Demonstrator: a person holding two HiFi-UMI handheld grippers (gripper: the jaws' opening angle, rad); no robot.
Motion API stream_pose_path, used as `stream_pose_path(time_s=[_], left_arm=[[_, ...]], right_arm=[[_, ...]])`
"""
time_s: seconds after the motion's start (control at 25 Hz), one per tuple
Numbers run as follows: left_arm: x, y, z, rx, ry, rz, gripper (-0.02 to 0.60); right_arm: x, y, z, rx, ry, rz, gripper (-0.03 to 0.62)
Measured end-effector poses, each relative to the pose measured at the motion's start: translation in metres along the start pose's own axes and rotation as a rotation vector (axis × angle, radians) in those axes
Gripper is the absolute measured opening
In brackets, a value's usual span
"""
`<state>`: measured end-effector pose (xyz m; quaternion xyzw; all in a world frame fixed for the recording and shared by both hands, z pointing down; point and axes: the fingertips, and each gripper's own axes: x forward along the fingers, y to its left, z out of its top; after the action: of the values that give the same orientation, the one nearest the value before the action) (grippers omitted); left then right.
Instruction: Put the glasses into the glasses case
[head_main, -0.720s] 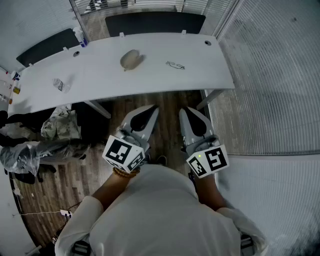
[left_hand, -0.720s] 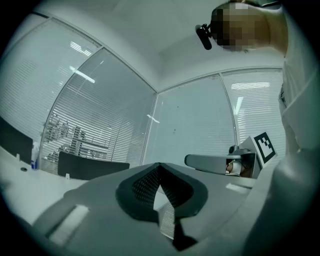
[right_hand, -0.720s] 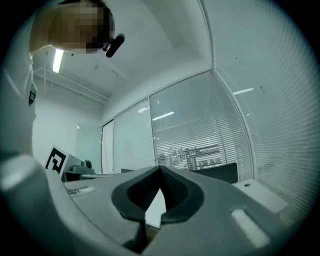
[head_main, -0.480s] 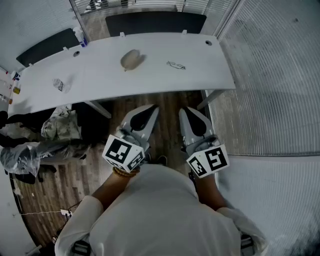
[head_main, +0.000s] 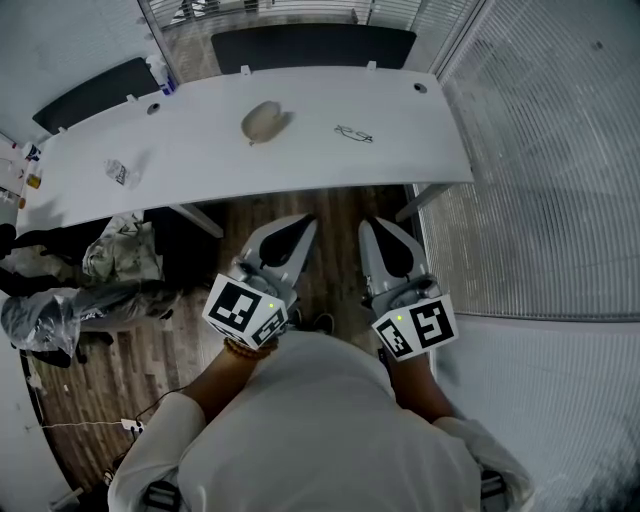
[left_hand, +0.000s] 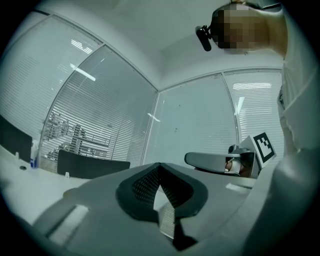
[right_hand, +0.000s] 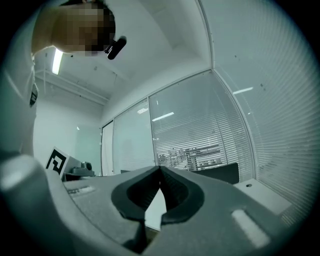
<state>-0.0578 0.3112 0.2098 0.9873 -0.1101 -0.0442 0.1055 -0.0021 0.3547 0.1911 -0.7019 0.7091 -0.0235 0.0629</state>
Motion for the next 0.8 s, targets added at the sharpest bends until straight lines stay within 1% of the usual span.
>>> stream_pose_path(time_s=[0.32, 0.48, 0.64, 0.8], left_arm=[[0.026, -0.009, -0.007, -0.001, 0.0, 0.028, 0.0], [0.04, -0.007, -0.005, -0.001, -0.005, 0.045, 0.0], [0.054, 0.007, -0.005, 0.004, -0.008, 0.054, 0.0], [0.075, 0.036, -0.006, 0.0, -0.014, 0.063, 0.0]], right_arm=[[-0.007, -0.027, -0.003, 0.011, 0.02, 0.034, 0.002], [-0.001, -0.041, -0.002, 0.009, 0.022, 0.048, 0.002], [0.015, -0.055, -0.004, 0.02, 0.024, 0.05, 0.002], [0.046, -0.073, -0.012, 0.025, 0.034, 0.053, 0.002]])
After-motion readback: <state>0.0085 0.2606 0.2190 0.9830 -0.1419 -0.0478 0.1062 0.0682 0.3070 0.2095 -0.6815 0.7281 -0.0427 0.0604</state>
